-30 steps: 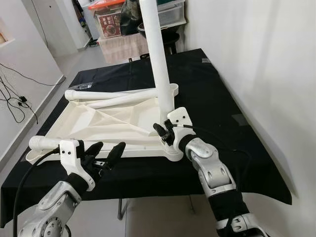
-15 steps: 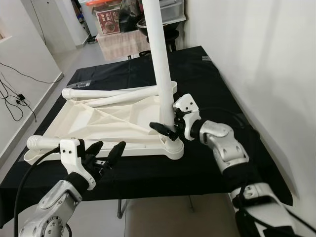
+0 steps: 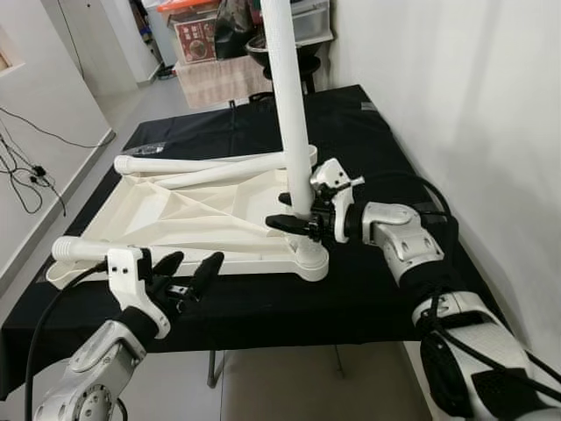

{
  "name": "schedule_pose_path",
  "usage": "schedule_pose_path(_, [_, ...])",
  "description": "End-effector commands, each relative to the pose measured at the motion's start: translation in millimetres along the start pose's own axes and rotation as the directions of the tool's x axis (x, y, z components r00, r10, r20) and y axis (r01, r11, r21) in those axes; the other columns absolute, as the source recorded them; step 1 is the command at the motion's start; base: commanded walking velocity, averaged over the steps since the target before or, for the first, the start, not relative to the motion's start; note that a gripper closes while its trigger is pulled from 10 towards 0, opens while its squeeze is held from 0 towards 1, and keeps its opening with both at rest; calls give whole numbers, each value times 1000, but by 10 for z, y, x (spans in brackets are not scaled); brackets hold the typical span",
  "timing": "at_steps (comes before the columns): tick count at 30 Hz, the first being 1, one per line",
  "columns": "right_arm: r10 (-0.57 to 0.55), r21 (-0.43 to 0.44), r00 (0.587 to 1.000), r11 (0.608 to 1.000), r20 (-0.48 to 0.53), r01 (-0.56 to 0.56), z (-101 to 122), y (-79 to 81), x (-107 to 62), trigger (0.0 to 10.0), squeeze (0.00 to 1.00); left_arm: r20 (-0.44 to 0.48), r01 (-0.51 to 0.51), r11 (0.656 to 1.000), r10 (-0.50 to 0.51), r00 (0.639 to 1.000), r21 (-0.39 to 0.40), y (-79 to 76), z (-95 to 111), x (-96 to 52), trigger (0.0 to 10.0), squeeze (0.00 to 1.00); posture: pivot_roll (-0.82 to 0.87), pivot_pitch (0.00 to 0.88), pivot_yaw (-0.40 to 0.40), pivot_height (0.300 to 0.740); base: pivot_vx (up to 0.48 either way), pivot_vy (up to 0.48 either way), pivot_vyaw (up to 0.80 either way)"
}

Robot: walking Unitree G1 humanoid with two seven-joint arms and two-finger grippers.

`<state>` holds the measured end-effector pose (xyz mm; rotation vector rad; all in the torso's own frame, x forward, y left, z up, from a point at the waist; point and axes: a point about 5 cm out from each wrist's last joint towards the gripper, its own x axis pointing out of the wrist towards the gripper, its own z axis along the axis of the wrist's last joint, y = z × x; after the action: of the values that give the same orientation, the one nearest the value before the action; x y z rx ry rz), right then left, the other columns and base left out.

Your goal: Building children table

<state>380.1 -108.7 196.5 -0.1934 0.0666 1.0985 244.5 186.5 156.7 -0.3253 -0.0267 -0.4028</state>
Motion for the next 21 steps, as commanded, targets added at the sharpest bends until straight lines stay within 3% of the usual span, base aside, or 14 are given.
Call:
schedule_pose_path(1, [49, -22, 998, 999, -27, -50, -36, 46, 54, 0, 0, -9, -20, 1000, 20, 1000, 20, 42, 14, -29, 10000, 0, 0, 49, 128, 740, 0, 0, 0])
schedule_pose_path(4, [50, -40, 998, 998, -47, -52, -67, 47, 39, 0, 0, -10, -20, 1000, 21, 1000, 20, 45, 14, -29, 10000, 0, 0, 49, 128, 740, 0, 0, 0])
schedule_pose_path(7, [1, -115, 990, 993, -141, -17, -188, 20, -96, 0, 0, -8, -24, 999, 24, 1000, 24, 38, 17, -36, 10000, 0, 2, 62, 109, 740, 0, 0, 0])
schedule_pose_path(11, [-43, -118, 984, 993, -174, 23, -258, 55, -160, 0, 0, -7, -27, 999, 27, 1000, 25, 43, 20, -51, 10000, 0, 4, 66, 105, 740, 0, 0, 0])
schedule_pose_path(12, [-243, -53, 955, 970, -168, 237, -314, 112, -67, 0, 0, -8, -29, 999, 29, 1000, 27, 54, 24, -61, 10000, 0, 4, 67, 105, 740, 0, 0, 0])
schedule_pose_path(13, [-485, -1, 861, 871, -155, 491, -371, 266, -3, 0, 0, -9, -29, 999, 30, 1000, 29, 61, 31, -63, 10000, 0, -12, 80, 122, 740, 0, 0, 0])
schedule_pose_path(14, [-485, -1, 861, 871, -155, 491, -371, 266, -3, 0, 0, -9, -29, 999, 30, 1000, 29, 61, 31, -63, 10000, 0, -12, 80, 122, 740, 0, 0, 0])
schedule_pose_path(15, [-545, 25, 826, 832, -146, 554, -393, 487, 78, 0, 0, -11, -28, 999, 28, 1000, 29, 61, 34, -58, 10000, 0, -8, 81, 125, 740, 0, 0, 0])
schedule_pose_path(16, [-577, -35, 808, 816, -119, 578, -355, 646, 185, 0, 0, -19, -23, 999, 23, 1000, 35, 63, 24, -37, 10000, 0, -23, 55, 137, 740, 0, 0, 0])
schedule_pose_path(20, [-574, -13, 812, 817, -107, 576, -315, 544, 228, 0, 0, -16, -22, 999, 23, 1000, 29, 64, 23, -24, 10000, 0, -29, 63, 141, 740, 0, 0, 0])
schedule_pose_path(21, [-579, -29, 810, 814, -94, 579, -280, 393, 231, 0, 0, -4, -17, 1000, 17, 1000, 19, 47, 21, -10, 10000, 0, -41, 60, 123, 740, 0, 0, 0])
